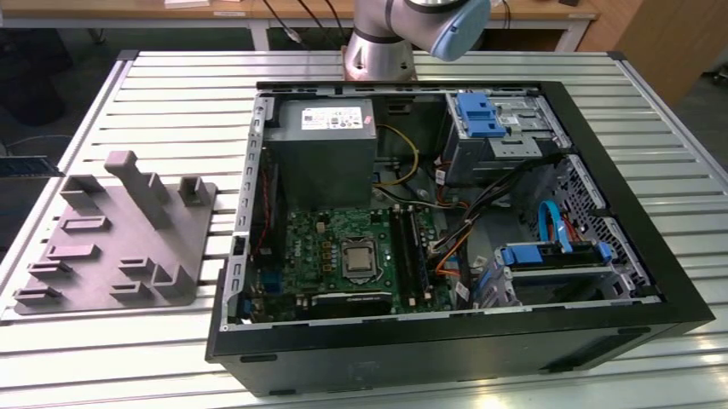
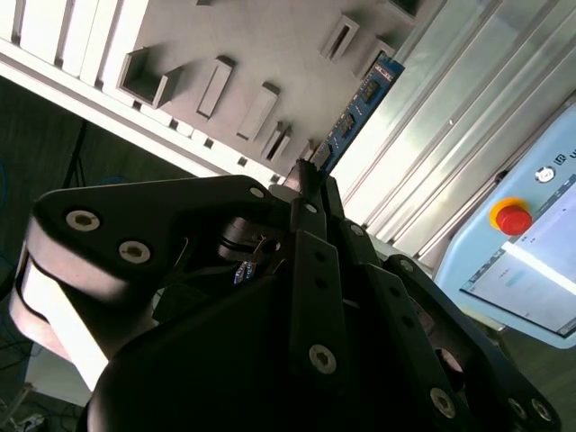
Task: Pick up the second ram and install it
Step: 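Pick up the second ram and move it above second insertion slot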
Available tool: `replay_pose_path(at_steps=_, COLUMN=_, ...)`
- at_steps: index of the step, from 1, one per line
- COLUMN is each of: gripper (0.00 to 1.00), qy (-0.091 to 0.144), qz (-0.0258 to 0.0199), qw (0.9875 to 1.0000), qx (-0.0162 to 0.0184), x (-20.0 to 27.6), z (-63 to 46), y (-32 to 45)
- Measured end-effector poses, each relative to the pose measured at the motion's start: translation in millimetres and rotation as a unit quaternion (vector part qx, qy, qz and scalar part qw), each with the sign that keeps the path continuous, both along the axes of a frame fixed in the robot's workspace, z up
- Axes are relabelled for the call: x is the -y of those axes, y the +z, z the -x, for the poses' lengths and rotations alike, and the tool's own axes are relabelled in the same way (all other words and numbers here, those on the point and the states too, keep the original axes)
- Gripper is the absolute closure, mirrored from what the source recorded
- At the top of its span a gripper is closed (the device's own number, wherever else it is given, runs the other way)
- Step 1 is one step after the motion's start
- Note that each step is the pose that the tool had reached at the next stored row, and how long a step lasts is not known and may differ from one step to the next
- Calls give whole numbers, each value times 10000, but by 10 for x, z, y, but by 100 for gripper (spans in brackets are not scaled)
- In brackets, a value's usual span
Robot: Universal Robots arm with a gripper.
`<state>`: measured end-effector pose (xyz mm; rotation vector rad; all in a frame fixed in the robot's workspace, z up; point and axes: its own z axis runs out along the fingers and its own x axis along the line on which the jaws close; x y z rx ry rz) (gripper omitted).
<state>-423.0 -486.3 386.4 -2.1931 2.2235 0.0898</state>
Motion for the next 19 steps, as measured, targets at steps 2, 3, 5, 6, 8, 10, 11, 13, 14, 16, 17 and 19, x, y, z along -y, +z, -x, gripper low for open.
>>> replay_pose_path(at_steps=2, gripper=86, qy=0, qz=0, qw=10000, qx=0, x=0, z=0, y=17)
replay_pose_path(at_steps=3, gripper=86, qy=0, qz=0, qw=10000, qx=0, x=0, z=0, y=25)
replay_pose_path(at_steps=5, gripper=86, qy=0, qz=0, qw=10000, qx=0, x=0, z=0, y=44)
replay_pose_path(at_steps=6, gripper=86, qy=0, qz=0, qw=10000, qx=0, x=0, z=0, y=53)
replay_pose_path(at_steps=8, gripper=86, qy=0, qz=0, qw=10000, qx=0, x=0, z=0, y=73)
replay_pose_path(at_steps=10, gripper=86, qy=0, qz=-1, qw=10000, qx=1, x=0, z=-1, y=93)
replay_pose_path(at_steps=11, gripper=86, qy=0, qz=-1, qw=10000, qx=0, x=0, z=-3, y=104)
replay_pose_path(at_steps=13, gripper=86, qy=0, qz=-2, qw=10000, qx=1, x=0, z=-3, y=122)
replay_pose_path(at_steps=14, gripper=86, qy=0, qz=-1, qw=10000, qx=0, x=0, z=-4, y=135)
replay_pose_path(at_steps=16, gripper=86, qy=0, qz=-2, qw=10000, qx=0, x=0, z=-4, y=151)
replay_pose_path(at_steps=17, gripper=86, qy=0, qz=-2, qw=10000, qx=0, x=0, z=-4, y=153)
replay_pose_path(at_steps=19, gripper=86, qy=0, qz=-4, qw=10000, qx=1, x=0, z=-4, y=152)
